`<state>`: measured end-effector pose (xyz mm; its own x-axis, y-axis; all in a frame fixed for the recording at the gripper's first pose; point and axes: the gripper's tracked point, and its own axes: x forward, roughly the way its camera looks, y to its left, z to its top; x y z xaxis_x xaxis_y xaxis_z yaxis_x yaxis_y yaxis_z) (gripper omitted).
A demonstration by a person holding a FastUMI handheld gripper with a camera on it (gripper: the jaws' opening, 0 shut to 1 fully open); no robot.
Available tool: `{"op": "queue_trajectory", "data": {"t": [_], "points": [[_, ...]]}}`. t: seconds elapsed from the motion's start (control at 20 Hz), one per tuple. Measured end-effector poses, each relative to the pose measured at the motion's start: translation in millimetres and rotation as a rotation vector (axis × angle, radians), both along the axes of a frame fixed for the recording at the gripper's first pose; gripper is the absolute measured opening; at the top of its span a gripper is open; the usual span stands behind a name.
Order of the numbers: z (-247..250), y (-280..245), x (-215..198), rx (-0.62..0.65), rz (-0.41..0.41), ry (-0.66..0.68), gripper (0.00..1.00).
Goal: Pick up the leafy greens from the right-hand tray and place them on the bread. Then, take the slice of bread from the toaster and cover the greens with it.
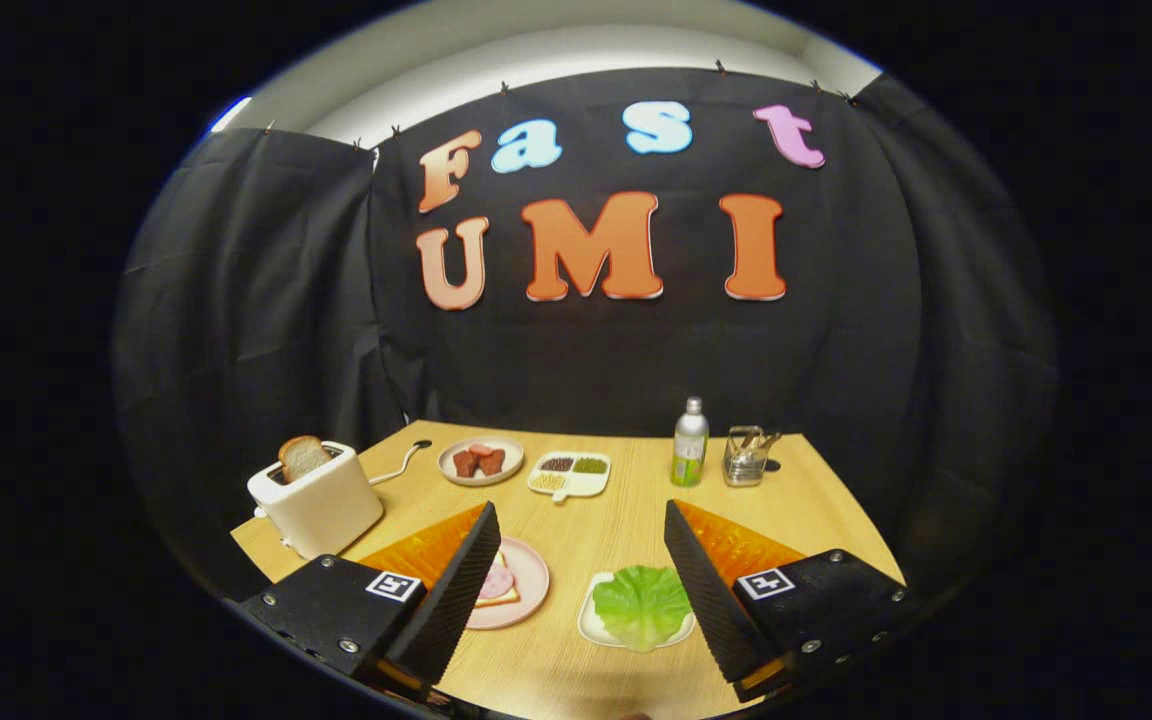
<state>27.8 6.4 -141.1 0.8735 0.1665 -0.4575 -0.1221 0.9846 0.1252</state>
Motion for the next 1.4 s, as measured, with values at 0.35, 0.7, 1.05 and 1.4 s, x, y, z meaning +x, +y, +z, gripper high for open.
{"op": "queue_trajectory", "data": {"t": [0.35, 0.7, 1.05, 1.4], "points": [[-50.3, 0.8, 4.9, 0.036, 0.036, 0.206, 0.99], [-96.4, -6.4, 9.5, 0.030, 0.041, 0.399, 0.99], [-141.6, -16.3, 8.2, -0.057, 0.060, 0.538, 1.00], [-181.8, -21.5, 11.7, -0.094, 0.075, 0.648, 0.99]]}}
